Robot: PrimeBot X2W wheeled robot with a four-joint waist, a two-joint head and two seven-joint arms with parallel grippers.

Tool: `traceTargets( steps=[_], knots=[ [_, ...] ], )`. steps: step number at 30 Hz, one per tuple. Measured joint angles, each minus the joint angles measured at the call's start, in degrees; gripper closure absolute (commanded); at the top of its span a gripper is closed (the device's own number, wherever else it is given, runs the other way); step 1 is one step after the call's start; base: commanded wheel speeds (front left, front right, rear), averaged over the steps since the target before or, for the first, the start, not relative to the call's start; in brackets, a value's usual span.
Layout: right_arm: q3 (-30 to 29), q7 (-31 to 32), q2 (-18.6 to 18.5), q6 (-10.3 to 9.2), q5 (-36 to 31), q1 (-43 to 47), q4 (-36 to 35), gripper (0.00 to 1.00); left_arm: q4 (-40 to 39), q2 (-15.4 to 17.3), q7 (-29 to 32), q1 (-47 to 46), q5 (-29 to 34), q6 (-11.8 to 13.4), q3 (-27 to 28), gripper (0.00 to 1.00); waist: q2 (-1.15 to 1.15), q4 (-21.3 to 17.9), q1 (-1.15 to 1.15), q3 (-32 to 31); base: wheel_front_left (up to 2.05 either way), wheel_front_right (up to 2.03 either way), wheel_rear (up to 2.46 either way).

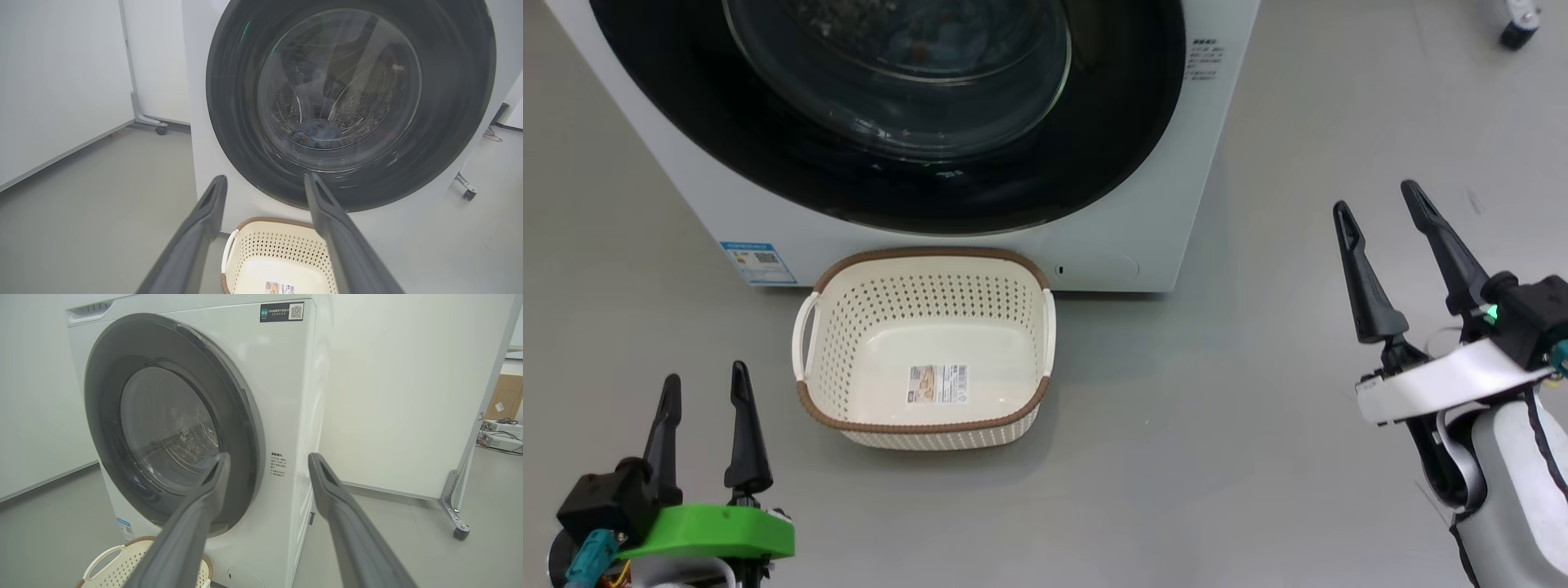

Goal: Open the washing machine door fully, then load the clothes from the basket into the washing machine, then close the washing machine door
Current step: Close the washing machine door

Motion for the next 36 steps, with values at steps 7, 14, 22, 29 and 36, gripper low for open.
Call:
traceTargets(
  steps=[7,14,22,29,36],
  knots=[
    [-4.55,0.01,0.96,-0.05,-0.04,8.20,-2.13,0.00,1.42,0.04,0.00,2.87,-0.16,-0.22,-1.34,0.00,0.00,-3.41,0.00,-4.76,0.00,0.00,0.00],
    [-8.24,0.04,1.72,-0.05,-1.00,13.57,-2.53,0.00,0.91,0.12,0.00,3.60,2.77,-0.43,-0.99,0.00,0.00,-5.54,0.00,-7.37,0.00,0.00,0.00],
    [-12.57,0.05,3.35,-0.08,-2.14,18.33,-2.54,0.00,0.89,0.13,0.00,4.92,3.55,-0.44,-1.04,0.00,0.00,-5.76,0.00,-8.36,0.00,0.00,0.00],
    [-14.94,0.05,5.14,-0.08,-2.59,19.62,-2.91,0.00,0.99,0.14,0.00,5.27,4.82,-0.49,-0.90,0.00,0.00,-6.02,0.00,-8.58,0.00,0.00,0.00],
    [-16.83,0.05,6.08,-0.08,-3.71,20.18,-3.26,0.00,0.87,0.14,0.00,5.75,5.35,-0.48,-0.45,0.00,0.00,-6.33,0.00,-8.70,0.00,0.00,0.00]
  ],
)
